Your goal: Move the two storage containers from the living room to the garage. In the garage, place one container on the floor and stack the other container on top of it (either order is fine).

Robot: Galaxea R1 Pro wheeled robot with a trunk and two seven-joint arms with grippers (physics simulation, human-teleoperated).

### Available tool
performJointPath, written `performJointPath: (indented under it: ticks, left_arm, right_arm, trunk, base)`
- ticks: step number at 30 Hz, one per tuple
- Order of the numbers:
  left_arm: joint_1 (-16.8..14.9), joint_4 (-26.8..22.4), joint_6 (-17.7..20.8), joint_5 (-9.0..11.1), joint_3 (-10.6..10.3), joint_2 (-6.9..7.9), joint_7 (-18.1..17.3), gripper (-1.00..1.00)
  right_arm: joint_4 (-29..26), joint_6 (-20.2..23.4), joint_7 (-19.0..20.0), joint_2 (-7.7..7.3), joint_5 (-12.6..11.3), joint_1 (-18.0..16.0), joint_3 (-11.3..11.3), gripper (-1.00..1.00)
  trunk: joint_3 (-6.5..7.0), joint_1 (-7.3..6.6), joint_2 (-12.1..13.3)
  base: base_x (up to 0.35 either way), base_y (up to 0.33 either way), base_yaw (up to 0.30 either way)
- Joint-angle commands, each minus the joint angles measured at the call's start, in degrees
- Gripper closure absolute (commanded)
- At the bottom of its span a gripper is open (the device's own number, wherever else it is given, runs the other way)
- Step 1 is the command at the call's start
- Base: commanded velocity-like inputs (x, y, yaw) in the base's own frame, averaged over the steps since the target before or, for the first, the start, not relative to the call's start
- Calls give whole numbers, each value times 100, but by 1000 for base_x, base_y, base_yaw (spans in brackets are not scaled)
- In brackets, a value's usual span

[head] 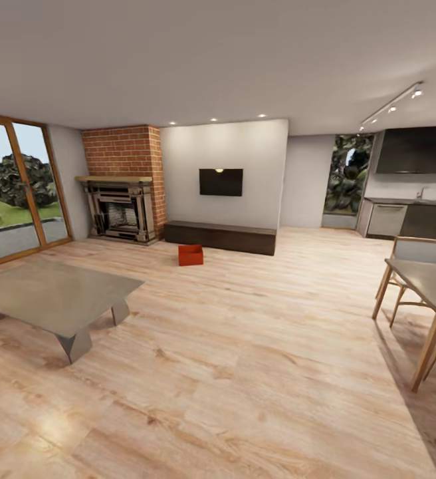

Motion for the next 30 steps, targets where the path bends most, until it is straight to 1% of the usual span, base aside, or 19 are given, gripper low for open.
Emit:
performJointPath:
  ticks: [1,9,30]
  left_arm:
    - [-4,3,-15,50,-49,0,-2,-100]
    - [-4,3,-18,50,-49,-2,-2,-100]
    - [-4,3,-24,50,-49,-2,-2,-100]
  right_arm:
    - [16,-27,-13,-7,25,-8,29,-100]
    - [16,-22,-12,-28,23,-8,46,-100]
    - [16,-31,-20,-8,17,-8,33,-100]
  trunk:
    - [-8,4,-4]
    - [-8,4,-4]
    - [-8,4,-4]
  base:
    - [322,0,18]
    - [322,0,4]
    - [322,0,0]
